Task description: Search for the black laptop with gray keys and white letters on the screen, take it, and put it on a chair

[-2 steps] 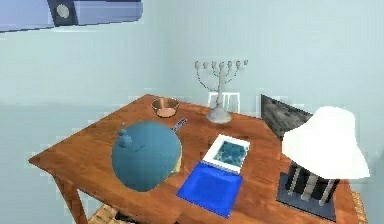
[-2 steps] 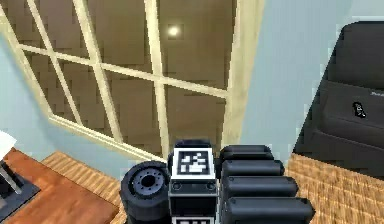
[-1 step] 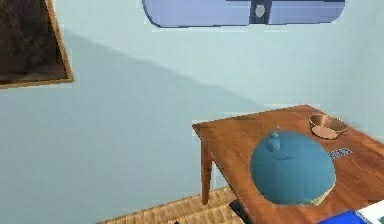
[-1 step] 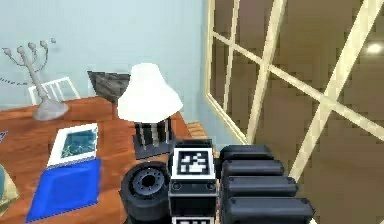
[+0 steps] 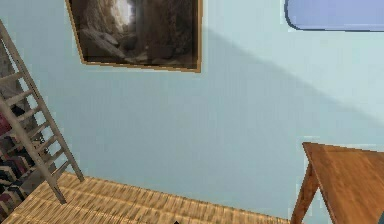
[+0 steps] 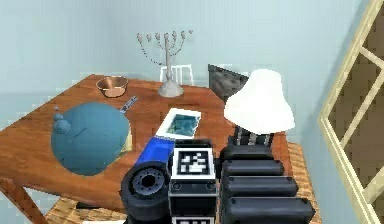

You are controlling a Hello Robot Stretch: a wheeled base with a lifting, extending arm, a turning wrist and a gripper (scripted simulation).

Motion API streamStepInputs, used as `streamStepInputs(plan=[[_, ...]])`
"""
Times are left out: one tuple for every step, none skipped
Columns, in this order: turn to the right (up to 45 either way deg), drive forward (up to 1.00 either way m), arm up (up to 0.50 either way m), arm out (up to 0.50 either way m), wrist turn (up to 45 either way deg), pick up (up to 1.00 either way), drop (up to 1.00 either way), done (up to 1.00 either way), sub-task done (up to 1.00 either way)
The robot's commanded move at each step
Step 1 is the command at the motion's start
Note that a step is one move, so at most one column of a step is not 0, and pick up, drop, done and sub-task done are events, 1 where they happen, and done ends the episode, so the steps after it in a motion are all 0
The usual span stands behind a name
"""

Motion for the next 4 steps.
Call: streamStepInputs(plan=[[0.0, 0.0, 0.0, 0.22, 0.0, 0.0, 0.0, 0.0, 0.0], [0.0, 0.0, 0.0, 0.0, 39.0, 0.0, 0.0, 0.0, 0.0], [0.0, 0.0, -0.42, 0.0, 0.0, 0.0, 0.0, 0.0, 0.0], [0.0, 0.0, -0.5, 0.0, 0.0, 0.0, 0.0, 0.0, 0.0]])
